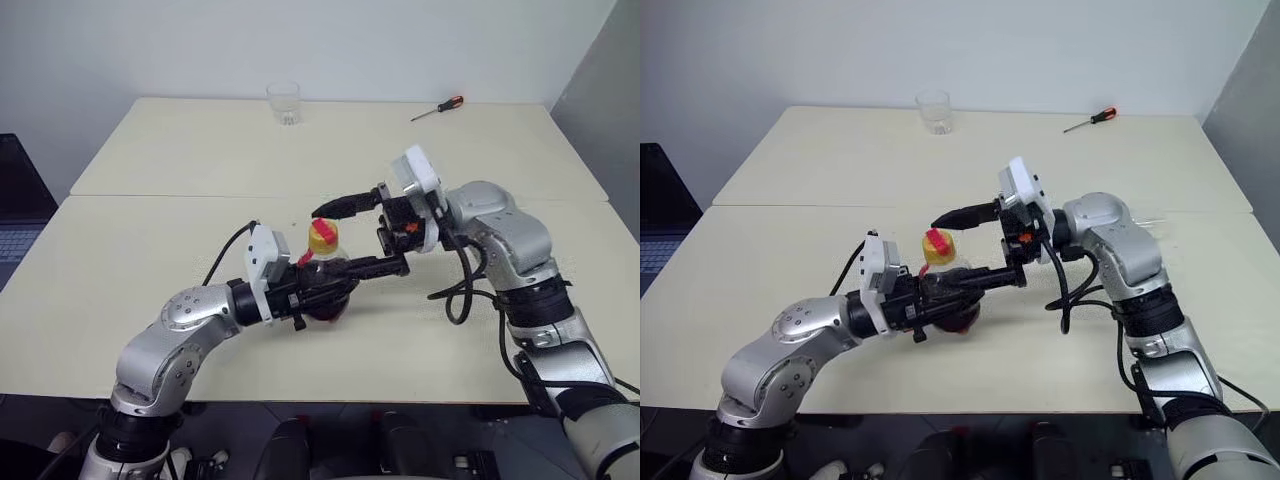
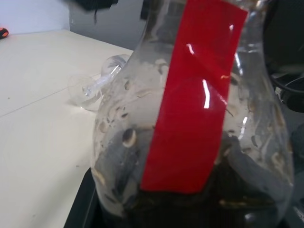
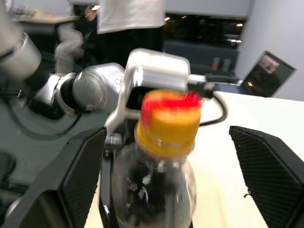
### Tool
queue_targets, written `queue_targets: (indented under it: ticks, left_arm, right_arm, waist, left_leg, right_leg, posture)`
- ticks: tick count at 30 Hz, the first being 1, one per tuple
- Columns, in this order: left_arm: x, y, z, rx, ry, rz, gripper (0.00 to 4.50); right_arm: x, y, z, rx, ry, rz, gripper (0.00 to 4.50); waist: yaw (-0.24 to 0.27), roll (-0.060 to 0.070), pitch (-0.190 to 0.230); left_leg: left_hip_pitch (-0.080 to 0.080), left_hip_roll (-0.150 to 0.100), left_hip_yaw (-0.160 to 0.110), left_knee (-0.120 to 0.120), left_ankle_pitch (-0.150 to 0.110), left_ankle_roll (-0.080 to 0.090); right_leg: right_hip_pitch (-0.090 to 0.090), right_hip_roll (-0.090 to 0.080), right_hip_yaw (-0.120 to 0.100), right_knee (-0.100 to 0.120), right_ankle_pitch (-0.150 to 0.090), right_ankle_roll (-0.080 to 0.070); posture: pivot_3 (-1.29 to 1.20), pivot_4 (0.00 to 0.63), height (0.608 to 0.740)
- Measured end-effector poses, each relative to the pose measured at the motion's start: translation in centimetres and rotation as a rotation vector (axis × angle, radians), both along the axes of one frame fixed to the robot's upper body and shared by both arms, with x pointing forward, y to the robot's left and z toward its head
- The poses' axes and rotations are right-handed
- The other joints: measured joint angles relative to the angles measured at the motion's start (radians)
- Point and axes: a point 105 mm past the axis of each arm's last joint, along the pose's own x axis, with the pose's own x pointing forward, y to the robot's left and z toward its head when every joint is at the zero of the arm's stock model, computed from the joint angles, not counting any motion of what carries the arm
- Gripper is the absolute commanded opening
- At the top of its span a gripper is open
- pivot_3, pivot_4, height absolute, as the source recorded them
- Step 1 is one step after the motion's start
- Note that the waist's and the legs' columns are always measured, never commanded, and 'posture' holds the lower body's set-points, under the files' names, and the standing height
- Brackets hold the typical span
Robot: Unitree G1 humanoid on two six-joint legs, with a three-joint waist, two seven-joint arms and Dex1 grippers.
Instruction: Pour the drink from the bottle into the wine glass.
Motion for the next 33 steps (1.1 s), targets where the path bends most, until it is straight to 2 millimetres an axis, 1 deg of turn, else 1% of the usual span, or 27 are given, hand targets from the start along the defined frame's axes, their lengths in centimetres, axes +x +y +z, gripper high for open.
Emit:
queue_targets:
  ticks: [3, 6, 10, 14, 16, 19, 21, 26, 33]
  left_arm:
    - [1.4, 0.4, -0.2, -0.007, 0.002, 0.056, 2.05]
    - [3.5, 0.7, -0.2, -0.021, 0.002, 0.132, 2.05]
    - [5.8, 0.7, 0.1, -0.041, -0.032, 0.213, 2.05]
    - [7.0, 0.5, 0.5, -0.042, -0.071, 0.242, 2.05]
    - [7.6, 0.6, 0.5, -0.038, -0.079, 0.255, 2.05]
    - [7.8, 0.4, 0.5, -0.042, -0.086, 0.258, 2.05]
    - [7.8, 0.4, 0.5, -0.037, -0.087, 0.256, 2.05]
    - [7.8, 0.3, 0.5, -0.032, -0.103, 0.255, 2.05]
    - [8.1, 0.3, 0.5, -0.030, -0.101, 0.251, 2.05]
  right_arm:
    - [0.3, -0.6, 1.3, 0.055, 0.023, -0.101, 4.47]
    - [0.7, -0.5, 1.8, 0.090, 0.049, -0.188, 4.47]
    - [1.4, 0.6, 1.9, 0.129, 0.072, -0.314, 4.47]
    - [2.8, 1.5, 1.3, 0.126, 0.090, -0.464, 4.47]
    - [3.3, 2.2, 1.5, 0.130, 0.087, -0.518, 4.47]
    - [3.8, 2.7, 2.2, 0.152, 0.077, -0.568, 4.47]
    - [4.4, 2.7, 2.3, 0.155, 0.068, -0.610, 4.47]
    - [5.2, 2.7, 2.1, 0.159, 0.056, -0.658, 4.47]
    - [5.9, 2.9, 1.6, 0.147, 0.034, -0.679, 4.47]
  waist:
    - [0.001, 0.000, 0.000]
    - [0.001, 0.000, 0.000]
    - [-0.001, 0.000, 0.000]
    - [-0.001, 0.000, 0.000]
    - [-0.001, 0.000, 0.000]
    - [-0.001, 0.000, 0.000]
    - [-0.001, 0.000, 0.000]
    - [-0.001, 0.000, 0.000]
    - [-0.002, 0.000, 0.000]
  left_leg:
    - [0.000, 0.000, 0.000, 0.000, 0.000, 0.000]
    - [0.000, 0.000, 0.000, 0.000, 0.000, 0.000]
    - [0.000, 0.000, 0.001, 0.000, 0.000, 0.000]
    - [0.000, 0.000, 0.001, 0.000, 0.000, 0.000]
    - [0.000, -0.001, 0.001, 0.000, 0.000, 0.000]
    - [0.000, 0.000, 0.001, 0.000, 0.000, 0.000]
    - [0.000, -0.001, 0.001, 0.000, 0.000, 0.000]
    - [0.000, -0.001, 0.001, 0.000, 0.000, 0.000]
    - [0.000, -0.001, 0.001, 0.000, 0.000, 0.000]
  right_leg:
    - [0.000, 0.000, 0.000, 0.000, 0.000, 0.000]
    - [0.000, 0.000, 0.000, 0.001, 0.000, 0.000]
    - [0.000, 0.000, 0.000, 0.001, 0.000, 0.000]
    - [-0.001, 0.000, 0.000, 0.001, 0.000, 0.000]
    - [-0.001, 0.000, 0.001, 0.001, 0.000, 0.000]
    - [-0.001, 0.000, 0.001, 0.000, 0.000, 0.000]
    - [-0.001, 0.000, 0.001, 0.000, 0.000, 0.000]
    - [-0.001, 0.000, 0.001, 0.001, 0.000, 0.000]
    - [-0.001, 0.000, 0.001, 0.001, 0.000, 0.000]
  posture:
    - [0.00, 0.150, 0.740]
    - [0.00, 0.150, 0.740]
    - [0.00, 0.150, 0.740]
    - [0.00, 0.150, 0.740]
    - [0.00, 0.150, 0.740]
    - [0.00, 0.150, 0.740]
    - [0.00, 0.150, 0.740]
    - [0.00, 0.150, 0.740]
    - [0.00, 0.150, 0.740]
